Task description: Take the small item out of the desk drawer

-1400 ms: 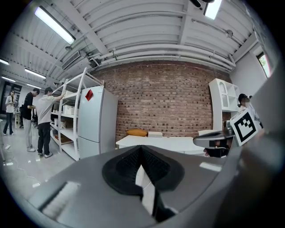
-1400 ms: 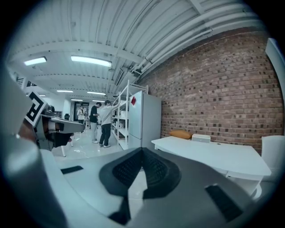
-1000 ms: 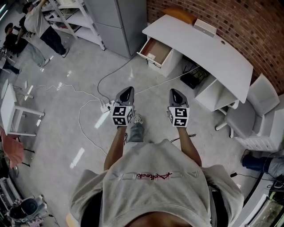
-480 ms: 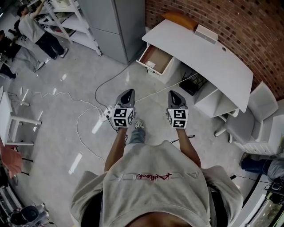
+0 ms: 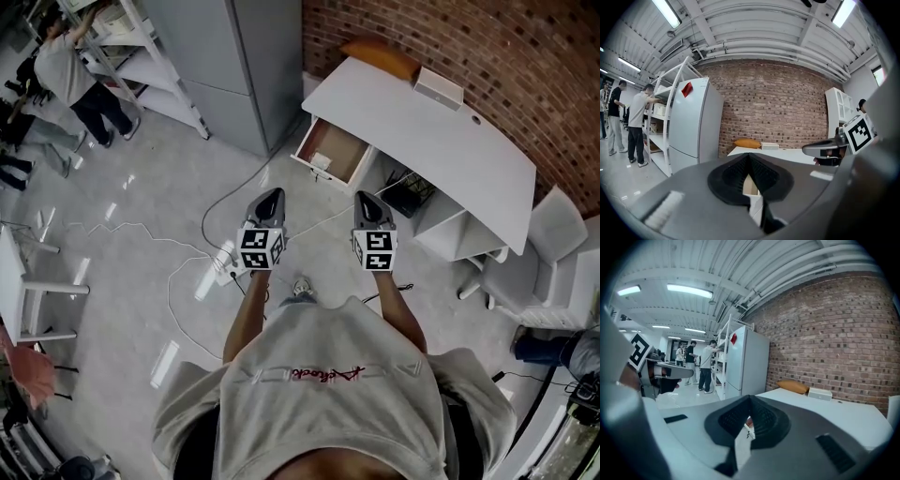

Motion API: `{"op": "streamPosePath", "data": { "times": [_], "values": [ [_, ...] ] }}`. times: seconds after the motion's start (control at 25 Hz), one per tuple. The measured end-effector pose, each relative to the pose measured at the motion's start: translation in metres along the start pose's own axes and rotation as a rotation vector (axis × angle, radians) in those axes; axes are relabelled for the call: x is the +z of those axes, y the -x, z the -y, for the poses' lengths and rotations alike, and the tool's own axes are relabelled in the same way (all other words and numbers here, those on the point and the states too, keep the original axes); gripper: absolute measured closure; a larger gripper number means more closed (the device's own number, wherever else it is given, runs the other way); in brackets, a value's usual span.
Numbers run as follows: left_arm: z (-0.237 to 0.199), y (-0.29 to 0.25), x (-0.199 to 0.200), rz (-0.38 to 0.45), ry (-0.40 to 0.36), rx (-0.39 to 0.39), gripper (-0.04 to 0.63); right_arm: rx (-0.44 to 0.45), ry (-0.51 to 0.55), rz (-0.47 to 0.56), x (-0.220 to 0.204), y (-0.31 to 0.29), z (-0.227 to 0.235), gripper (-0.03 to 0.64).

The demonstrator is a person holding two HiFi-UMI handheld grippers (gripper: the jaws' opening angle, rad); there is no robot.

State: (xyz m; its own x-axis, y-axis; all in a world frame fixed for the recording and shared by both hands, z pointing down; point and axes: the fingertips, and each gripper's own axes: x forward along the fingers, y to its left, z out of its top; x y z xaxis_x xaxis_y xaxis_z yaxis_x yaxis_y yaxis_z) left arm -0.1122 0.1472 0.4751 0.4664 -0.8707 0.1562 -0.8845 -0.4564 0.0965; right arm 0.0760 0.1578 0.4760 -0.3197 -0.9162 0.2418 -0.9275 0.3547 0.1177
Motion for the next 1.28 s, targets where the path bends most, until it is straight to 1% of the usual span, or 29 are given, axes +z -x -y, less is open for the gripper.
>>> {"op": "streamPosePath", "data": {
  "times": [0.32,0.56,0.72,0.92,1.04,1.28],
  "values": [
    [-0.053,-0.055,0.016,-0.001,0.001,-0.025,0.586,-0.026,0.001,0.005,0.024,-0.069,0.006,0.606],
    [-0.074,-0.087,0.023,-0.001,-0.014,-0.064,0.586,-0.058,-0.007,-0.002,0.026,-0.101,0.01,0.606],
    [-0.08,-0.097,0.021,-0.011,-0.015,-0.079,0.586,-0.071,-0.011,-0.022,0.022,-0.109,0.013,0.606],
    [-0.078,-0.105,0.013,-0.029,-0.014,-0.096,0.586,-0.083,-0.012,-0.032,0.017,-0.112,0.018,0.606],
    [-0.078,-0.108,0.005,-0.042,-0.003,-0.093,0.586,-0.08,-0.014,-0.039,0.012,-0.113,0.019,0.606],
    [-0.079,-0.122,0.004,-0.05,-0.006,-0.086,0.586,-0.065,-0.018,-0.043,0.009,-0.128,0.028,0.606]
  ]
}}
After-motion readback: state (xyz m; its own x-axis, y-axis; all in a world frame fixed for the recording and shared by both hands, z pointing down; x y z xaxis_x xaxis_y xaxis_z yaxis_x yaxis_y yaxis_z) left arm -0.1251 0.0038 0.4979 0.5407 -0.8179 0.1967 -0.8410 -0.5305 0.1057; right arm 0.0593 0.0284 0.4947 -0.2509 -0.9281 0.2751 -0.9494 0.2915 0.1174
